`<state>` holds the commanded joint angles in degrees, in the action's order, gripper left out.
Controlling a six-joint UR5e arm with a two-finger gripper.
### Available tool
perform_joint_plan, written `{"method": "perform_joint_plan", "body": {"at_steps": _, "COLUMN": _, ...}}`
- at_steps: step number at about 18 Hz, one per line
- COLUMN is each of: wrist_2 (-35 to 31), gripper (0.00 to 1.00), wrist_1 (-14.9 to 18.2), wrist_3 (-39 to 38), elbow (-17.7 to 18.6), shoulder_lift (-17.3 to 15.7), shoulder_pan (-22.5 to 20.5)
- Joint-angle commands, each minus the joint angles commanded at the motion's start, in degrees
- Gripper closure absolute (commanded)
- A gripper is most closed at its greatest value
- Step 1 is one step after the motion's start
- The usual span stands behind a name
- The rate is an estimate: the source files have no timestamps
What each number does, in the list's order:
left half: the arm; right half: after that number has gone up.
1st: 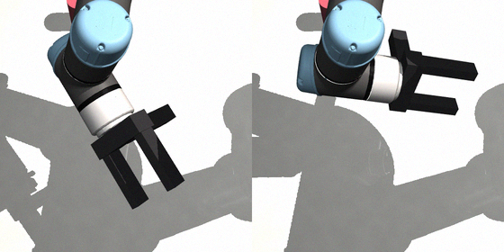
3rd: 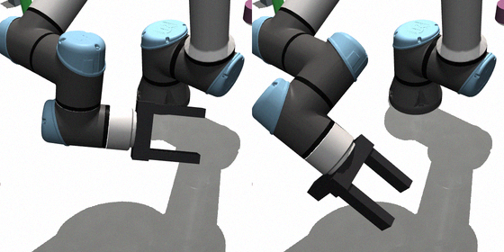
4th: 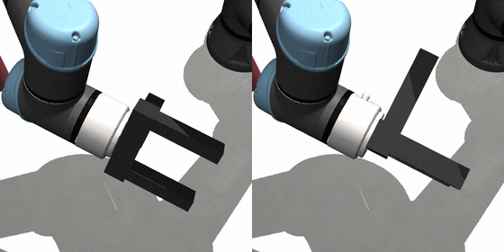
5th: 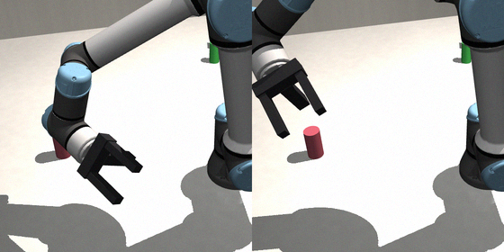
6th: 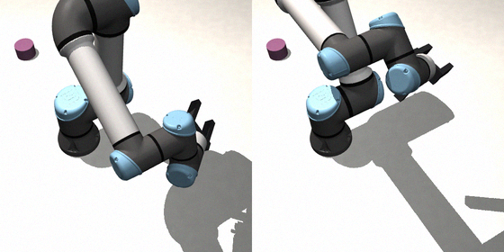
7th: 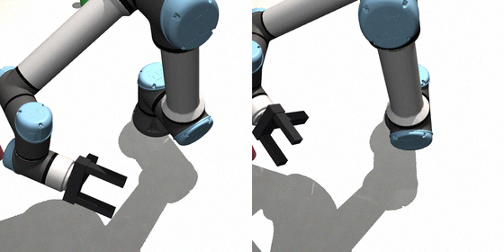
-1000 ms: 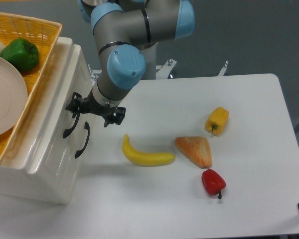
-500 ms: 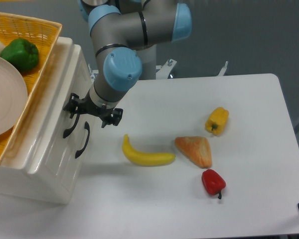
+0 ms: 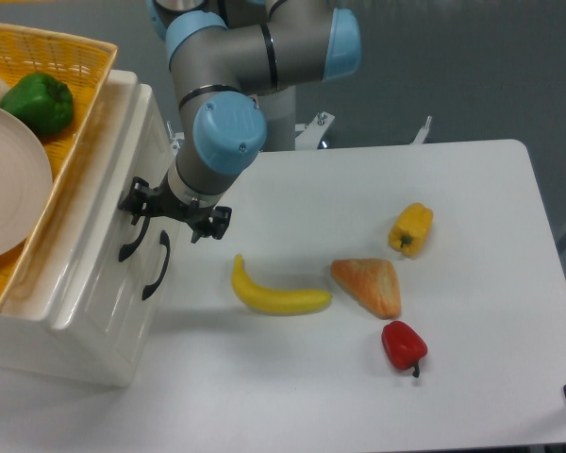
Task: Slide open the top white drawer
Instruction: 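Hook the gripper fingers onto the upper drawer's black handle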
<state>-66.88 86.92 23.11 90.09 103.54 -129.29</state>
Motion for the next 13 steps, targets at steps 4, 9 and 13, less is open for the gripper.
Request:
{"method": "perform_joint_plan", "body": {"at_steps": 4, "wrist_2": -0.89, "gripper": 0.00, "wrist_1": 0.00, "wrist_3": 0.00, "elbow": 0.00, "shoulder_lift": 0.26, "shoulder_pan": -0.17}}
{"method": "perform_joint_plan", "body": {"at_steps": 9, "wrist_2": -1.15, "gripper": 0.00, "wrist_1": 0.09, "wrist_3": 0.00, "elbow": 0.00, "shoulder_lift": 0.53, "shoulder_pan": -0.26}}
{"method": "perform_joint_plan", "body": {"at_steps": 13, "wrist_2": -1.15, "gripper": 0.00, "wrist_1": 0.18, "wrist_3": 0.00, "elbow": 0.09, "shoulder_lift": 0.53, "shoulder_pan": -0.17}}
